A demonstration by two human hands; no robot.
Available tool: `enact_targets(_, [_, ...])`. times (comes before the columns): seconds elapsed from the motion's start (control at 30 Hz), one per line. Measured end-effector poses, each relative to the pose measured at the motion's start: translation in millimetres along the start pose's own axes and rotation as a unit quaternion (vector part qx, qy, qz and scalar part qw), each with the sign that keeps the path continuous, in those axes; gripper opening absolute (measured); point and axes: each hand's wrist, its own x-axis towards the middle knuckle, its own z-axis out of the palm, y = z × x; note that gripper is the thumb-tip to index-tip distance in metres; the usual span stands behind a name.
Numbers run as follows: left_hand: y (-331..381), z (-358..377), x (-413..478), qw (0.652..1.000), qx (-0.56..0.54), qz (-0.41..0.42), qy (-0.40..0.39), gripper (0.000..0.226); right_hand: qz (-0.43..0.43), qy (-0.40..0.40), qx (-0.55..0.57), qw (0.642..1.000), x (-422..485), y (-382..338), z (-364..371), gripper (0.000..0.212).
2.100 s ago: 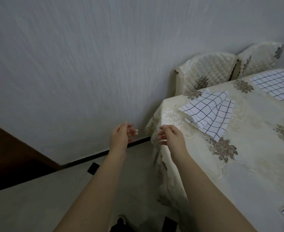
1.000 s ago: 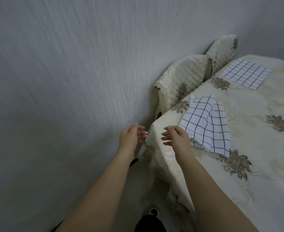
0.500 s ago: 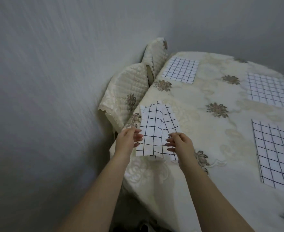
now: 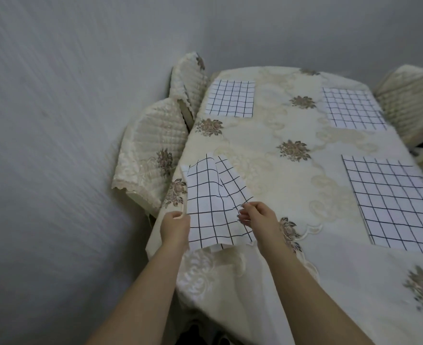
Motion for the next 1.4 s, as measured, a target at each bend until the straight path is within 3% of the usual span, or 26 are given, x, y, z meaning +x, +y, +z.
enact_targets(0.2, [-16,-3,21,0.996,0.007,-0.054,-0.066,0.058,-0.023,-0.111,-0.148,0.982,-5,-5,29,0.019])
enact_targets(0.3, [-4,-6,20,0.995,-0.039,-0.044,-0.083,0.048,-0.033,-0.189,-0.222,0.956,-11,-6,40,0.043])
enact_targets(0.43, [19,-8,19,0.990,-0.079,-0.012,-0.116,0.038,-0.068,-0.270,-0.353,0.893,-17,-8,51,0.083])
enact_targets(0.5, [29,-7,19,0.985,-0.101,0.009,-0.141,0.037,-0.092,-0.271,-0.378,0.880,-20,-11,57,0.082])
enact_targets(0.63, [47,-1,16,0.972,-0.129,0.062,-0.188,0.034,-0.173,-0.125,-0.379,0.900,-16,-15,66,0.019])
enact_targets(0.67, [51,0,15,0.970,-0.130,0.078,-0.192,0.033,-0.179,-0.084,-0.370,0.908,-13,-17,65,0.015])
enact_targets(0.77, [56,0,21,0.970,-0.145,0.090,-0.172,0.029,-0.166,0.012,-0.314,0.935,-3,-26,56,0.028])
enact_targets(0.97, [37,5,41,0.981,-0.134,0.054,-0.125,0.020,-0.098,0.134,-0.096,0.981,15,-51,26,0.040])
enact_targets(1.17, [24,26,43,0.987,-0.096,0.026,-0.122,0.024,-0.041,0.212,0.038,0.976,19,-65,-15,0.022])
enact_targets(1.4, [25,60,35,0.982,-0.075,0.019,-0.175,0.052,-0.046,0.308,0.105,0.945,17,-68,-71,0.021])
